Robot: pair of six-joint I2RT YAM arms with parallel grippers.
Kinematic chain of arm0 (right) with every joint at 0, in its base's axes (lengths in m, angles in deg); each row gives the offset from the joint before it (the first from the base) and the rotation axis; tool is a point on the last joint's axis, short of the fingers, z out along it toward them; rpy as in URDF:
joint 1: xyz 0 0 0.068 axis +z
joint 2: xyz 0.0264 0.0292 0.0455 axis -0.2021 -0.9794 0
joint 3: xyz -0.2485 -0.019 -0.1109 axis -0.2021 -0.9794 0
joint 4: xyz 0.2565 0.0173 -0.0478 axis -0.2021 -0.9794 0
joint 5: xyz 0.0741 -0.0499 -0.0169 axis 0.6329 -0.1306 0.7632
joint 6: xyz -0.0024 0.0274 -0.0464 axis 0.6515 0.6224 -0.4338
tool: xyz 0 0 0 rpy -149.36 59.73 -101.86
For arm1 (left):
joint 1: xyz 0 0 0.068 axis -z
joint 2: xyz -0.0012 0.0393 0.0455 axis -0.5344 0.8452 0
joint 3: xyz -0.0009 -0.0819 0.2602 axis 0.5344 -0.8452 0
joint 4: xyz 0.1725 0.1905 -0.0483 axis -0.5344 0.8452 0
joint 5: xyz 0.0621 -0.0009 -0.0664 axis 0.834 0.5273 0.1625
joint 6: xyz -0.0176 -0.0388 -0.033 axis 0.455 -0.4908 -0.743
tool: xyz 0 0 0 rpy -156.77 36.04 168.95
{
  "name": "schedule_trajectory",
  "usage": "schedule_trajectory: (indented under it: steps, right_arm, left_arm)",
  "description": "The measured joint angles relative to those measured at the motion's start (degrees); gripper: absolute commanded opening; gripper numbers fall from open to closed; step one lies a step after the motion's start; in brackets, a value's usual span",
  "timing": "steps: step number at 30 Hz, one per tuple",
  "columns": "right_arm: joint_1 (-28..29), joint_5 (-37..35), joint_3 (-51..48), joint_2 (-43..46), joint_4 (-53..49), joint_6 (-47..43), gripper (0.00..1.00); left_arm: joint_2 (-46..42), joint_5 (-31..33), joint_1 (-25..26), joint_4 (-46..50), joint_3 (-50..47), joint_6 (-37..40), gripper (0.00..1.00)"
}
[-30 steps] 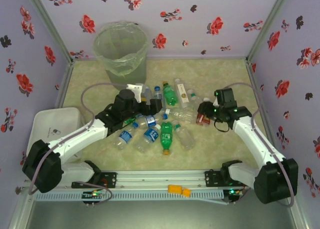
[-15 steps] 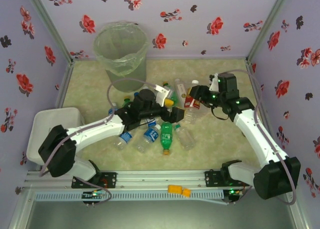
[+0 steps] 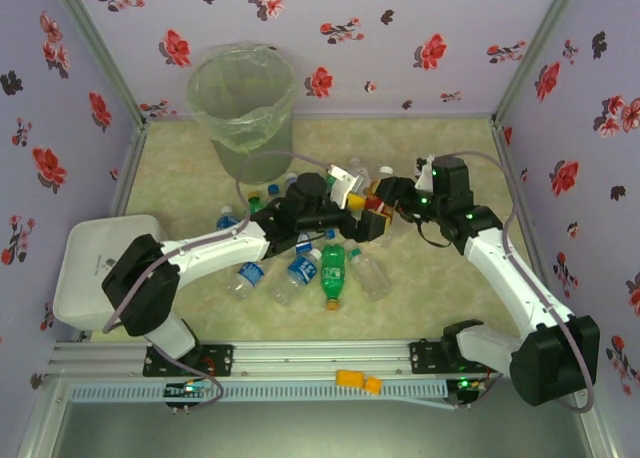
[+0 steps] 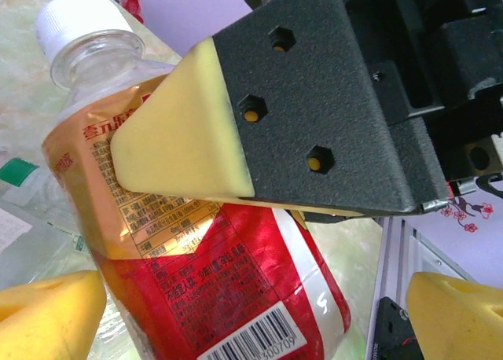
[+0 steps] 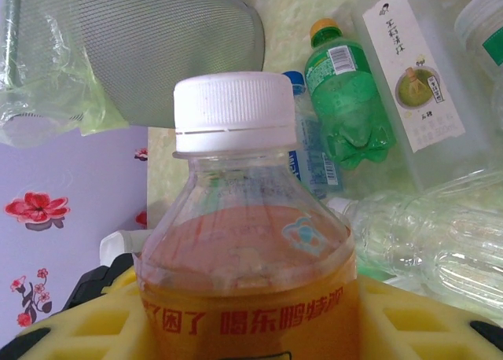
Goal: Put the plastic bottles in the bin
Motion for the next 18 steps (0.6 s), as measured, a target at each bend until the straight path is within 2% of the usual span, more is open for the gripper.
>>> schedule_trajectory:
  steps: [5, 11, 15, 18]
  right_arm:
    - [0.1, 0.0, -0.2, 0.0, 1.2, 1.0, 0.47]
    - [1.0, -0.2, -0.6, 0.0, 3.6, 2.6, 0.48]
    - [1.6, -1.1, -1.2, 0.0, 5.2, 3.3, 0.49]
    - [1.6, -1.7, -1.8, 0.0, 6.8, 3.8, 0.51]
  left_arm:
    - [1.2, 0.0, 0.0, -0.4, 0.0, -0.8, 0.8]
    - [1.9, 0.3, 0.0, -0.8, 0.0, -1.3, 0.77]
    - [2.3, 1.2, 0.0, -1.1, 0.0, -1.9, 0.7]
    - [2.3, 2.3, 0.0, -1.3, 0.0, -2.3, 0.61]
